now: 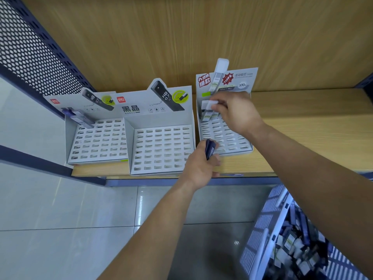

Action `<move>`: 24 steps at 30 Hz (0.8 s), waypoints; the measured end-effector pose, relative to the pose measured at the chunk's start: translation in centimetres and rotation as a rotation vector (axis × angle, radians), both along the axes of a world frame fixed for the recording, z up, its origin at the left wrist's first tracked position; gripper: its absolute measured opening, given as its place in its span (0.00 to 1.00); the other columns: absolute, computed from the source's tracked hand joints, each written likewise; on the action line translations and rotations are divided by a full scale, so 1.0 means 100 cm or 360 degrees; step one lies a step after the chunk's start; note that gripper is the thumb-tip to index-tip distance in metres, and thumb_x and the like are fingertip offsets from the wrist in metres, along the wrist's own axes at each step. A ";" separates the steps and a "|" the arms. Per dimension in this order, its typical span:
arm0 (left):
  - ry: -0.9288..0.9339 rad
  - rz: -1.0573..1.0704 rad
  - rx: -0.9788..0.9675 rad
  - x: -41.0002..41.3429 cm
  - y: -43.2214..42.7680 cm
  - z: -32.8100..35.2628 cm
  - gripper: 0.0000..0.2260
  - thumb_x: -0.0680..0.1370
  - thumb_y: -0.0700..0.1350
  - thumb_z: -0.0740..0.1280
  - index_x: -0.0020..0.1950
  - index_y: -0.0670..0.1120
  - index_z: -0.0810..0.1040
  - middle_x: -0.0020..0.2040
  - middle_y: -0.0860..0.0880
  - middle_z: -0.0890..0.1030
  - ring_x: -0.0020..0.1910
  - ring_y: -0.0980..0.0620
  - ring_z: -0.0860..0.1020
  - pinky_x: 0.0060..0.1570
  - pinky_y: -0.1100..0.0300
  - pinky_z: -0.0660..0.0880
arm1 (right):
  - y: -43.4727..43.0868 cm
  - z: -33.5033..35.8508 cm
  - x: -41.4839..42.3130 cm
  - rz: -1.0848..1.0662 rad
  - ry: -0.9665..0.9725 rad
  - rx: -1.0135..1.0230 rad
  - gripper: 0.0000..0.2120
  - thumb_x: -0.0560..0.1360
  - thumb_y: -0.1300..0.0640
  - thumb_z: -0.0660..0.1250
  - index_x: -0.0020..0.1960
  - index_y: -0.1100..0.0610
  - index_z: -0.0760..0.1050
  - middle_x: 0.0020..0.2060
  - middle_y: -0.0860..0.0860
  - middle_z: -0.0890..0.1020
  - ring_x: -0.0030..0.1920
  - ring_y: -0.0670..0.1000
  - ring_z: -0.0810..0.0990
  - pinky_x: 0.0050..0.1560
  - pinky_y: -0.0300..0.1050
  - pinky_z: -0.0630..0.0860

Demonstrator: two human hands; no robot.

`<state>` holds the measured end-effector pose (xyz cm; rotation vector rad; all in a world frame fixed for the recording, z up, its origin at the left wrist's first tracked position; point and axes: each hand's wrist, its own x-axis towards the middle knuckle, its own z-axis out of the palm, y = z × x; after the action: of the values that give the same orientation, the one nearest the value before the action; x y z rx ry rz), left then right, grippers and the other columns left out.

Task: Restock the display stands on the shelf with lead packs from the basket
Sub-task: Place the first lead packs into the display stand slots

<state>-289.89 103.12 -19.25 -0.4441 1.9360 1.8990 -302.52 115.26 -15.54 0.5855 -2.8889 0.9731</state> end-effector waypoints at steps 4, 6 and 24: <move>-0.0010 -0.0016 0.0004 0.000 0.000 0.002 0.14 0.84 0.37 0.61 0.55 0.58 0.72 0.67 0.53 0.75 0.50 0.52 0.81 0.48 0.51 0.83 | -0.006 -0.003 0.000 0.0092 0.0078 0.0162 0.09 0.81 0.60 0.63 0.57 0.59 0.80 0.52 0.58 0.84 0.56 0.59 0.80 0.54 0.51 0.77; -0.0014 -0.0007 0.0014 0.000 0.000 0.003 0.14 0.84 0.36 0.61 0.54 0.58 0.72 0.67 0.52 0.75 0.50 0.52 0.81 0.47 0.51 0.83 | -0.008 -0.007 0.001 0.0113 0.0101 0.0202 0.10 0.82 0.61 0.61 0.57 0.61 0.79 0.53 0.60 0.84 0.57 0.61 0.80 0.53 0.54 0.78; -0.0051 -0.0047 -0.0021 -0.001 -0.003 0.007 0.12 0.84 0.38 0.61 0.59 0.56 0.71 0.67 0.51 0.76 0.53 0.50 0.83 0.46 0.54 0.83 | -0.013 -0.012 0.009 -0.0018 0.0242 0.0024 0.08 0.80 0.57 0.65 0.55 0.59 0.81 0.39 0.58 0.85 0.39 0.59 0.84 0.39 0.54 0.81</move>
<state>-289.94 102.78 -18.53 -0.4452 1.9253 1.8504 -301.65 114.00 -16.73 0.6150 -2.7652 0.8661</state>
